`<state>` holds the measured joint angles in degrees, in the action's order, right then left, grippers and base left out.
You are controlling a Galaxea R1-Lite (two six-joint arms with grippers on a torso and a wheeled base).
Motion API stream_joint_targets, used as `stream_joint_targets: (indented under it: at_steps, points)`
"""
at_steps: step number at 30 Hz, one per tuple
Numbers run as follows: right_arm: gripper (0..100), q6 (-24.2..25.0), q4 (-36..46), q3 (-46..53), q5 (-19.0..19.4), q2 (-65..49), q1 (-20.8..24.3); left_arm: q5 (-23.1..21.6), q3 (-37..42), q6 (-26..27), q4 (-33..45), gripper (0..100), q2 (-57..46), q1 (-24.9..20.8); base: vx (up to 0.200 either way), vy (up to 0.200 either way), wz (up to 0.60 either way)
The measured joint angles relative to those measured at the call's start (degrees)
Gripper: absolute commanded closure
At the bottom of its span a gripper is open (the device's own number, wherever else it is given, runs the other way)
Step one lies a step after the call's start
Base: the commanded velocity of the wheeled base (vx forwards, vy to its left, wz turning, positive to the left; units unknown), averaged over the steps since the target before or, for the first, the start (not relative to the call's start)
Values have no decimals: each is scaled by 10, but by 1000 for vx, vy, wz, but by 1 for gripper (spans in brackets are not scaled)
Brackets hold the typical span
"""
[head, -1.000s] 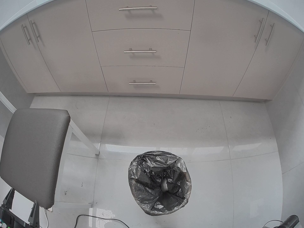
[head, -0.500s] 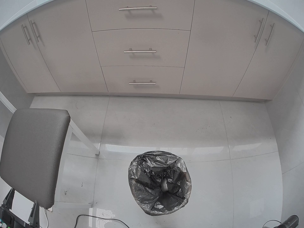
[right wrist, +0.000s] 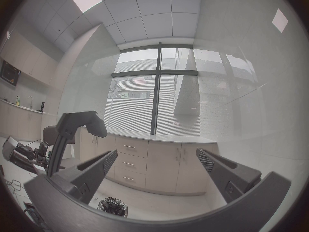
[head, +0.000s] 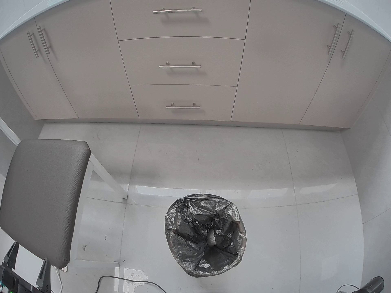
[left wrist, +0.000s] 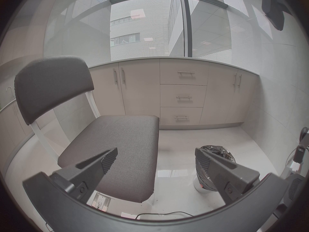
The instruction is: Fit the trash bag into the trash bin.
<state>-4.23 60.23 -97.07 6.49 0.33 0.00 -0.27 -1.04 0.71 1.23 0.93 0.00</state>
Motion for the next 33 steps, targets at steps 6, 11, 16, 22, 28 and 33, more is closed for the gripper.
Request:
stream_joint_targets:
  at_steps: [6, 11, 16, 22, 28, 33]
  points:
    - [0, 22, -137, 172, 6, 0, 0, 0, 0, 0, 0, 0, 0, 0, 0, 0, 0]
    - [0, 42, -235, 313, 0, 1, 0, 0, 0, 0, 0, 0, 0, 0, 0, 0, 0]
    - [0, 59, -338, 459, -8, 2, 0, 0, 0, 0, 0, 0, 0, 0, 0, 0, 0]
    - [0, 76, -453, 631, -22, 4, 0, 0, 0, 0, 0, 0, 0, 0, 0, 0, 0]
    - [0, 80, -540, 798, -44, 4, 0, 0, 0, 0, 0, 0, 0, 0, 0, 0, 0]
    - [0, 59, -602, 918, -60, 5, -1, 0, 0, 0, 0, 0, 0, 0, 0, 0, 0]
